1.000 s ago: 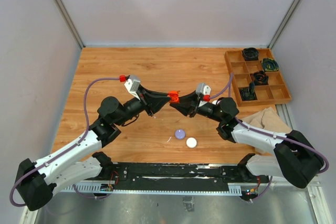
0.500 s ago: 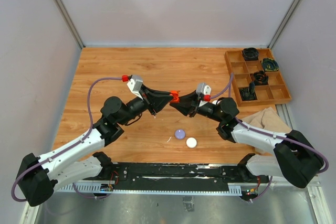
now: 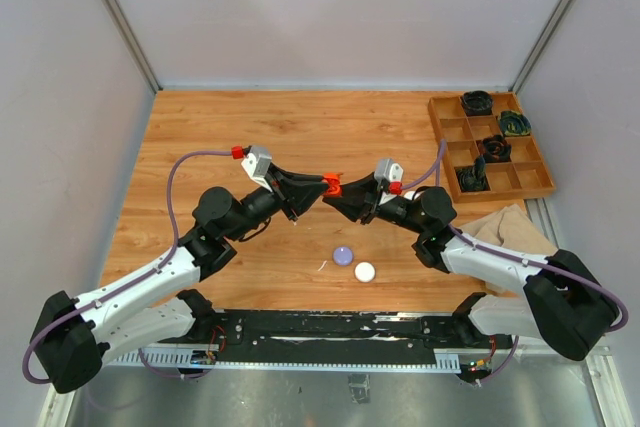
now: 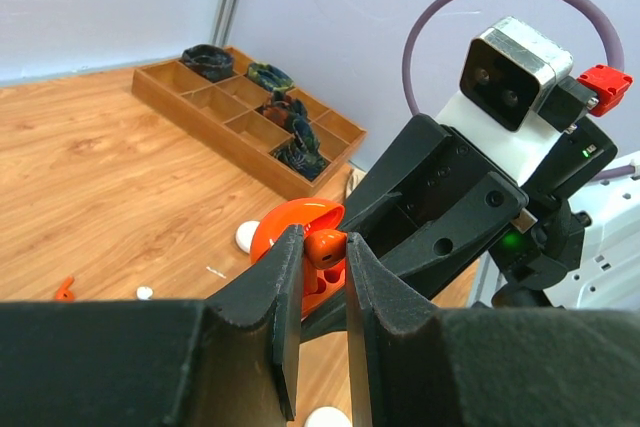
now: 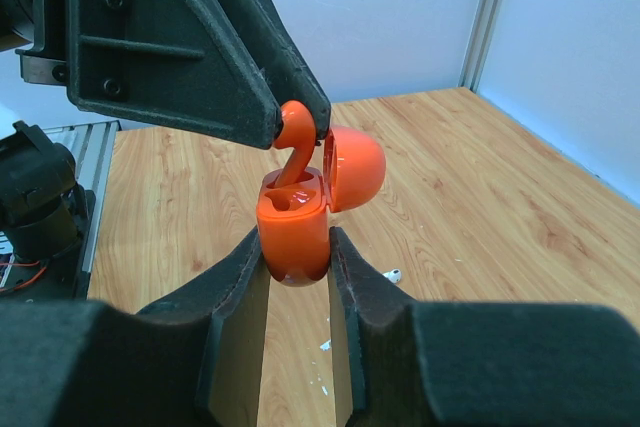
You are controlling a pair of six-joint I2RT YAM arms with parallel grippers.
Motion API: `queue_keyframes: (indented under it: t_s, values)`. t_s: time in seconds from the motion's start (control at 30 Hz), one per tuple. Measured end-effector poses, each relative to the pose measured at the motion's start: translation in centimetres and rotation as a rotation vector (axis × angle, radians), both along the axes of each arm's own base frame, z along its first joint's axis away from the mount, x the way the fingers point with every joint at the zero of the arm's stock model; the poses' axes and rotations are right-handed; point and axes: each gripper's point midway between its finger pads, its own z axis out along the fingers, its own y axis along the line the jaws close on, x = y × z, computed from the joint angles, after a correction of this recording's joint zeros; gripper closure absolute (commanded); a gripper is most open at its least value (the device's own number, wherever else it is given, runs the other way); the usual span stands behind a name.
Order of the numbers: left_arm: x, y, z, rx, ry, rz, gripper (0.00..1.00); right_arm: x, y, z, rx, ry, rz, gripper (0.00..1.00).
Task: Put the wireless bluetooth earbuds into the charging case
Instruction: Place the earbud in the charging case.
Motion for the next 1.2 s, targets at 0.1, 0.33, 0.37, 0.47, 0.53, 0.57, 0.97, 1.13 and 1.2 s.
queue_keyframes:
  t_s: [0.1,0.33,0.37,0.47,0.53,0.57,0.97,1.13,1.2]
  values:
    - [0.0,0.0,0.1,-0.002,-0.003,-0.002,0.78,0.0,0.0,0.1,0.002,-0.001,0.0,0.99]
    - [-0.3,-0.1,0.4,-0.014,-0.016,-0.014,0.77,-0.2,-0.1,0.5,0.01,-0.012,0.0,0.99]
    - [-0.4,-0.1,0.4,-0.014,-0.017,-0.016,0.76,-0.2,-0.1,0.5,0.01,-0.011,0.0,0.99]
    - [-0.6,-0.1,0.2,-0.015,-0.019,-0.024,0.75,-0.2,-0.1,0.4,0.006,-0.007,0.0,0.99]
    - [-0.7,-0.1,0.1,-0.016,-0.018,-0.027,0.74,-0.2,-0.2,0.3,0.005,-0.006,0.001,0.99]
    - [-0.7,-0.1,0.0,-0.016,-0.017,-0.028,0.74,-0.2,-0.2,0.2,0.004,-0.004,0.0,0.99]
    - [-1.2,-0.3,-0.9,-0.002,-0.007,-0.058,0.68,-0.2,-0.3,-0.1,0.0,0.0,-0.002,0.99]
    - [-1.5,-0.5,-1.4,0.008,0.006,-0.075,0.62,-0.3,-0.3,0.0,0.003,-0.004,-0.001,0.99]
    - [-1.5,-0.5,-1.5,0.006,0.01,-0.075,0.59,-0.3,-0.3,-0.1,0.003,-0.005,-0.001,0.99]
